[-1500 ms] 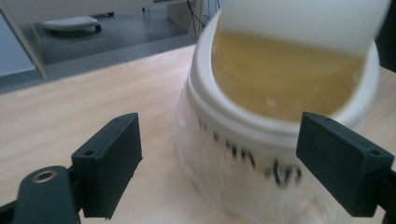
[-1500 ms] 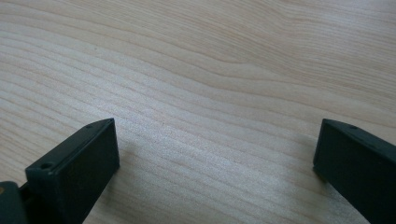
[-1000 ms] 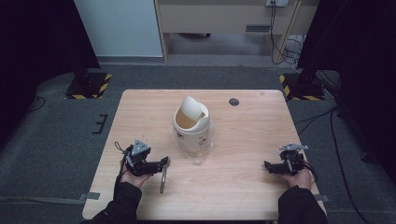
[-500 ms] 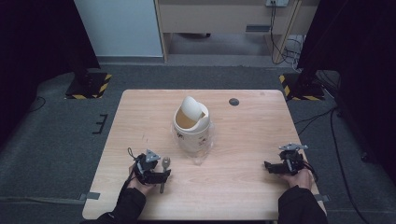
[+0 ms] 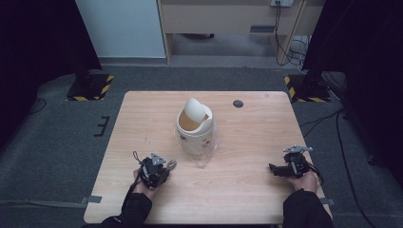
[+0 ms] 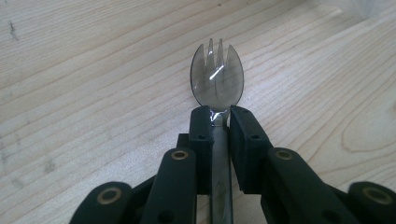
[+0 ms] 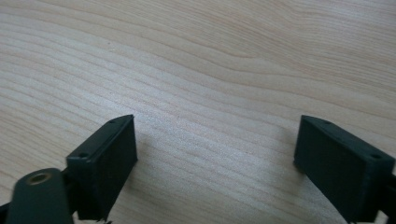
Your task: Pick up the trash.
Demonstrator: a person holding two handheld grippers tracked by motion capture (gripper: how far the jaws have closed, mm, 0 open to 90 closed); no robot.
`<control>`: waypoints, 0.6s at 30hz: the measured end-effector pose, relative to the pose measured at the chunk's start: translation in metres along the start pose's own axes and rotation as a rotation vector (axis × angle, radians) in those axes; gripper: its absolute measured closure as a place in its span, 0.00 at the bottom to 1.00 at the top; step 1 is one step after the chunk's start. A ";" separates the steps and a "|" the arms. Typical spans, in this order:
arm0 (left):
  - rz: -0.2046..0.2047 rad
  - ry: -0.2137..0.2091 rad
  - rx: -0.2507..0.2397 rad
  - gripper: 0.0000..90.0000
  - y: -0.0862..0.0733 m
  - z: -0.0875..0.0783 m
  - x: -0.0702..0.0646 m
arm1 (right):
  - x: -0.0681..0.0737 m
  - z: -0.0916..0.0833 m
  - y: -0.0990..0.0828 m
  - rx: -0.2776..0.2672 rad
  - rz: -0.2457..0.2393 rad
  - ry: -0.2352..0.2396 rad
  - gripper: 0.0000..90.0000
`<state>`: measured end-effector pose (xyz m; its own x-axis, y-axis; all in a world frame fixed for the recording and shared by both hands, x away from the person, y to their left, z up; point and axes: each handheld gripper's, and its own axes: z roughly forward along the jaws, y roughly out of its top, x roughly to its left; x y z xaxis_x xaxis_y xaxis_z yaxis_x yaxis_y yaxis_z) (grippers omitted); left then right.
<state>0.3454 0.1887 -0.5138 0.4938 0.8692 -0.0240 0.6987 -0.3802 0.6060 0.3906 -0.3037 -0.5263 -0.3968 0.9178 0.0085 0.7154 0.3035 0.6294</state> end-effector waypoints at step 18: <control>0.079 -0.120 -0.385 0.88 0.027 -0.053 -0.017 | 0.014 -0.037 0.027 -0.275 0.019 0.124 0.35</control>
<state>0.3286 0.1806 -0.4543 0.6109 0.7904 -0.0447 0.4225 -0.2778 0.8627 0.3827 -0.2921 -0.4808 -0.4638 0.8796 0.1064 0.5475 0.1901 0.8149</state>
